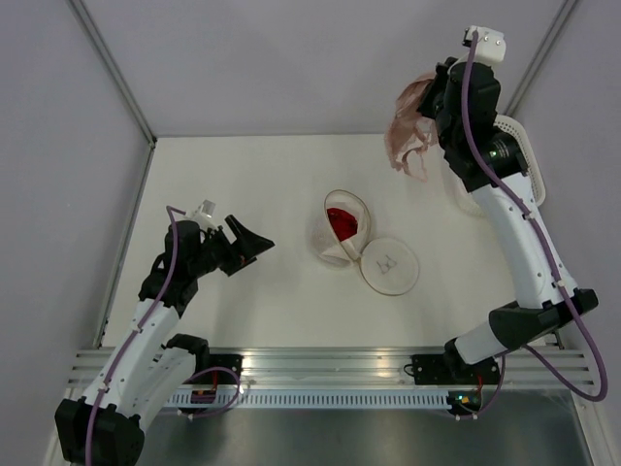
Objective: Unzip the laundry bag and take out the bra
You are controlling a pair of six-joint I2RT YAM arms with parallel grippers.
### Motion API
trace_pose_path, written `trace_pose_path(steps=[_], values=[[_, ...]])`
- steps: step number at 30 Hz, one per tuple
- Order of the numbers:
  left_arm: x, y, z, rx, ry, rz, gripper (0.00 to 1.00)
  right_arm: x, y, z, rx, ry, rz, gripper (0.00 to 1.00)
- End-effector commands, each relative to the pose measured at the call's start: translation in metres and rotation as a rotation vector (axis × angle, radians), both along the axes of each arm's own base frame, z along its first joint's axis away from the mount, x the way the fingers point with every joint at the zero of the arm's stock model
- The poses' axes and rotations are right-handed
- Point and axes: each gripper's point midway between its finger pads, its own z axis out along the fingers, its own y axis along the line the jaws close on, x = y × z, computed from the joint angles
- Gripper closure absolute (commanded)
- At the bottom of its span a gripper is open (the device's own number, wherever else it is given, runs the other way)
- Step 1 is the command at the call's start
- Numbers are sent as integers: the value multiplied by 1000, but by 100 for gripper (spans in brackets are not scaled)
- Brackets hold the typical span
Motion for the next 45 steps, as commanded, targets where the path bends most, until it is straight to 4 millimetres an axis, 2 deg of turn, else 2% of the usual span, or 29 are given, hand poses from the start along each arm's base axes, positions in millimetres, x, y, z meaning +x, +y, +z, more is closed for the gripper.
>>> trace_pose_path(steps=[1,3,4,5,8,9,10,11,12,13,14,15,16,18,20,21,23,24,26,29,30,32,33,35,36,38,39,41,45], values=[[1,-4,23,-41,-36,-9,10,9,-38,31,-14,-52,-127,100],[0,-4,23,-43,-34,-13,10,20,-55,25,-21,-28,-187,100],[0,-4,23,-43,-37,-16,10,24,-74,29,-12,-34,-235,100],[0,-4,23,-43,-37,-16,10,28,-82,26,-9,-30,-259,100],[-1,-5,24,-45,-36,-20,10,45,-115,11,-8,-16,-355,100],[-1,-5,23,-44,-32,-20,10,55,-122,1,0,-2,-376,100],[-1,-6,23,-46,-30,-24,10,59,-144,0,18,-5,-416,100],[-1,-6,24,-47,-32,-29,10,64,-155,-3,53,-13,-440,100],[-1,-7,25,-49,-33,-32,10,77,-163,-15,62,8,-447,100],[-1,-7,25,-51,-31,-36,10,80,-181,-11,74,-6,-472,99],[-1,-7,28,-50,-38,-39,10,86,-194,-16,85,6,-479,100],[-2,-7,26,-48,-32,-39,10,98,-201,-31,82,34,-485,99],[-2,-7,27,-46,-34,-40,10,100,-213,-24,89,17,-498,100],[-2,-6,27,-35,-35,-40,10,114,-219,-35,90,35,-489,100],[-2,-5,27,-27,-27,-39,10,118,-229,-27,100,3,-488,100],[-2,-5,26,-24,-25,-38,10,121,-236,-29,105,1,-493,100],[-1,-5,25,-24,-21,-33,10,123,-244,-16,117,-39,-493,100],[-2,-5,24,-22,-15,-34,10,127,-248,-19,119,-37,-487,100],[-1,-4,23,-15,-10,-34,10,127,-261,-12,117,-61,-507,100],[1,-4,20,-6,1,-33,10,137,-273,-36,130,-19,-502,99],[3,-4,18,-1,8,-31,10,142,-279,-60,135,28,-509,100],[5,-5,17,1,14,-33,10,150,-278,-85,151,68,-492,99],[5,-5,15,1,21,-34,10,154,-277,-117,158,130,-486,100],[6,-5,15,2,19,-33,11,158,-277,-137,184,140,-492,99],[7,-5,15,2,18,-31,11,157,-276,-172,190,196,-498,100],[7,-4,16,4,11,-30,11,160,-278,-182,193,174,-513,100],[6,-4,16,7,11,-31,11,160,-276,-198,187,200,-521,99],[6,-3,14,10,9,-30,11,163,-277,-210,181,207,-531,100],[5,-3,11,10,16,-29,11,167,-278,-221,170,227,-527,100]])
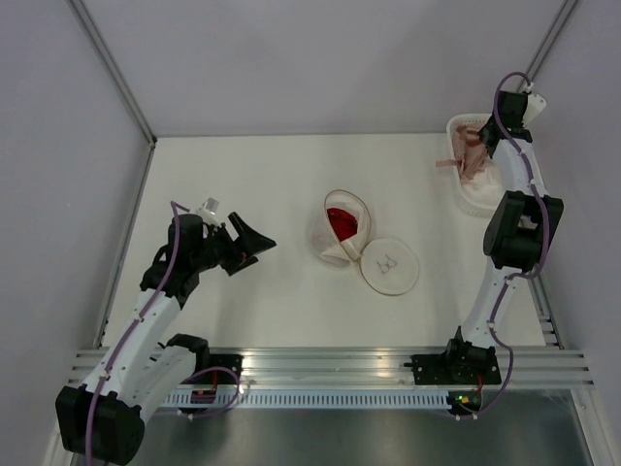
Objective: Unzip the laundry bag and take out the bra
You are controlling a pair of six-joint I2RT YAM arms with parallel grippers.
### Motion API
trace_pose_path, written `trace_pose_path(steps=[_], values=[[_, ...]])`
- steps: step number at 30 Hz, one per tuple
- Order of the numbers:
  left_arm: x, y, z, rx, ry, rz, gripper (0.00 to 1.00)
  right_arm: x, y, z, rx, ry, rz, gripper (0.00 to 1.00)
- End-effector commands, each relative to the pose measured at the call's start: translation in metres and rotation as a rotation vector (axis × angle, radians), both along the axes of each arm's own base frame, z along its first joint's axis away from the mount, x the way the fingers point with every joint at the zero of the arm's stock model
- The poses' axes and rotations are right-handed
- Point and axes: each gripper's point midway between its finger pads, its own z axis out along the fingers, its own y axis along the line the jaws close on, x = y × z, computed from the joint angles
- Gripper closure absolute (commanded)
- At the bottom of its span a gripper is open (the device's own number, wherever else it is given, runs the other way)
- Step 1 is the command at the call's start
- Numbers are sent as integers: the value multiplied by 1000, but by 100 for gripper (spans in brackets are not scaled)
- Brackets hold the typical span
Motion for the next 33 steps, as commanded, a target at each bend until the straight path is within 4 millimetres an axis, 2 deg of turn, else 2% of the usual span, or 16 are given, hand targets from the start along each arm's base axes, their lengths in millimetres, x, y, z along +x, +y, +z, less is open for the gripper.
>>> trace_pose_path(steps=[1,8,13,15,17,18,20,21,23,24,25,27,28,30,31,33], values=[[4,1,14,6,-60,-4,11,15,-5,50,-37,-147,-13,99],[0,2,11,1,-59,-1,11,11,-7,17,-17,-78,-38,100],[-3,1,13,-7,-66,-4,11,-22,-39,13,-78,-9,-284,100],[-4,2,11,-8,-63,-1,11,-24,-45,12,-96,13,-315,100],[-5,2,9,-7,-56,1,11,-28,-47,2,-110,58,-324,100],[-5,2,9,-8,-58,-1,11,-28,-46,0,-103,61,-313,98],[-5,2,9,-9,-55,0,11,-26,-38,-6,-74,64,-268,83],[-5,2,10,-10,-58,-1,11,-22,-35,-3,-60,35,-254,64],[-5,2,11,-11,-62,-1,10,-22,-22,7,-22,-22,-191,46],[-6,1,12,-13,-65,-4,10,-16,-19,24,-24,-95,-170,31],[-6,2,13,-12,-68,-3,10,-18,-15,46,-23,-145,-154,27],[-7,1,13,-14,-69,-6,10,-16,-5,72,-18,-202,-111,20],[-7,2,14,-12,-79,-8,9,-17,0,97,-33,-244,-86,19],[-8,2,14,-13,-78,-7,9,-18,14,122,-34,-284,-20,19],[-8,2,14,-14,-82,-9,8,-23,22,143,-53,-313,19,19],[-9,2,14,-21,-86,-6,7,-25,45,159,-45,-329,108,20]])
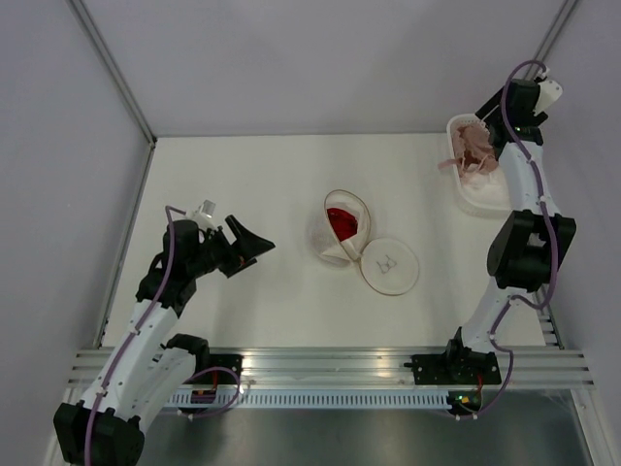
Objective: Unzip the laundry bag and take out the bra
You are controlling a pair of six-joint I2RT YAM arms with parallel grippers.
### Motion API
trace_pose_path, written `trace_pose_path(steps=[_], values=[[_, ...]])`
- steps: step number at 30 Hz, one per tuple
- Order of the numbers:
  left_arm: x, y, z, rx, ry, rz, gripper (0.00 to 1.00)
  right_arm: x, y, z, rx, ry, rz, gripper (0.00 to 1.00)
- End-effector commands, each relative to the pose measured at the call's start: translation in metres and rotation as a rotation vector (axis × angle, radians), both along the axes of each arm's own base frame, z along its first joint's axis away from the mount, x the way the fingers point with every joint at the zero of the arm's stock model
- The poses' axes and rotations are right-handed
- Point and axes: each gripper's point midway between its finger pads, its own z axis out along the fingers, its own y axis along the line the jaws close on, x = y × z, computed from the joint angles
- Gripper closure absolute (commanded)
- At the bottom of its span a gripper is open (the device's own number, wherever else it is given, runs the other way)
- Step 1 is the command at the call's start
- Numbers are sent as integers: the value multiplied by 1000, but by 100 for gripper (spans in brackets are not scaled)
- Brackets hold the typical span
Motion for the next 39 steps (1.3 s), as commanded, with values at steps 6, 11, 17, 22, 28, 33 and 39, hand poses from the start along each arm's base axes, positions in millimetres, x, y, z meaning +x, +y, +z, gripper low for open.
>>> trace_pose_path(steps=[6,11,17,22,28,33,39], values=[[-2,-2,0,-26,-31,-7,7,-21,136,99,-21,-121,479,27],[-5,-1,-7,-25,-20,-9,7,-63,257,63,62,-55,840,30],[-12,0,-9,-36,-30,0,7,-116,322,32,69,33,1015,32],[-13,1,-10,-41,-23,7,7,-152,371,-9,75,152,1175,32],[-10,0,1,-47,-42,2,7,-174,405,-51,76,251,1247,34],[-11,0,1,-42,-41,2,7,-185,407,-65,40,283,1232,35],[-10,0,-2,-39,-29,0,7,-184,390,-72,-12,294,1153,40]])
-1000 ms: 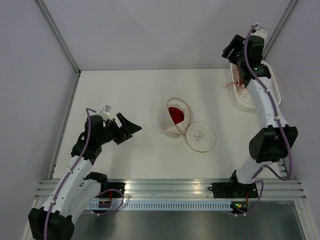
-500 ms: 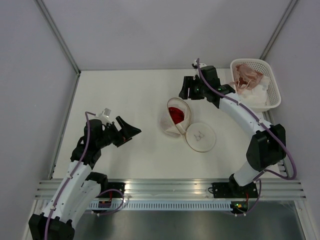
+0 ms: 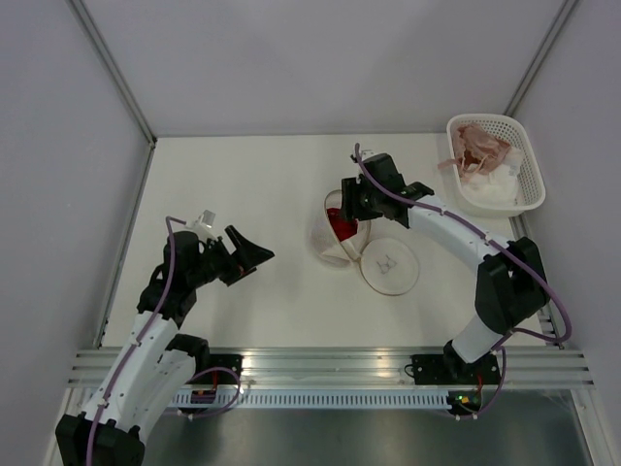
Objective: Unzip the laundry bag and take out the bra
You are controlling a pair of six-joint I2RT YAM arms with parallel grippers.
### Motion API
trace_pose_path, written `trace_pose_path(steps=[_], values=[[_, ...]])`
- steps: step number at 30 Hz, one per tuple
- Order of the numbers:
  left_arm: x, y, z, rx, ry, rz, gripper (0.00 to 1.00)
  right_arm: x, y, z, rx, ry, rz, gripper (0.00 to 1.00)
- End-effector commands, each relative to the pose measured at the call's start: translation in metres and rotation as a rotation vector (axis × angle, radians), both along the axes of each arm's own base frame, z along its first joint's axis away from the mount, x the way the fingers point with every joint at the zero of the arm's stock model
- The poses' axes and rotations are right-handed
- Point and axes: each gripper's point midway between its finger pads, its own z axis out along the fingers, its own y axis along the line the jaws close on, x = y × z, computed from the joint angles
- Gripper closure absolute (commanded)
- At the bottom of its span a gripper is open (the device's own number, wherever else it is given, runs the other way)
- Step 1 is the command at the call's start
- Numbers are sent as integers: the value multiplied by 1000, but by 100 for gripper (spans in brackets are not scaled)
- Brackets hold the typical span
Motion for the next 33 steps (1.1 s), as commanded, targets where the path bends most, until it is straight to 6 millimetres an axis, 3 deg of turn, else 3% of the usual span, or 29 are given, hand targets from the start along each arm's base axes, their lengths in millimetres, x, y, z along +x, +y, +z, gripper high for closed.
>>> trace_pose_path(steps=[1,6,13,24,30,33], values=[[4,-3,13,-32,-9,1,7,9,-9,15,-17,-74,-45,43],[5,-3,17,-32,-18,0,7,7,1,-3,-7,-31,-10,51],[7,-3,14,-29,-7,0,7,-8,36,-20,-9,1,80,51],[6,-2,9,-20,-1,5,7,-18,33,-75,-126,89,74,49],[7,-2,10,-21,-6,5,7,-31,34,-122,-201,152,83,48],[6,-2,11,-22,-10,5,7,-34,32,-139,-217,175,71,53]])
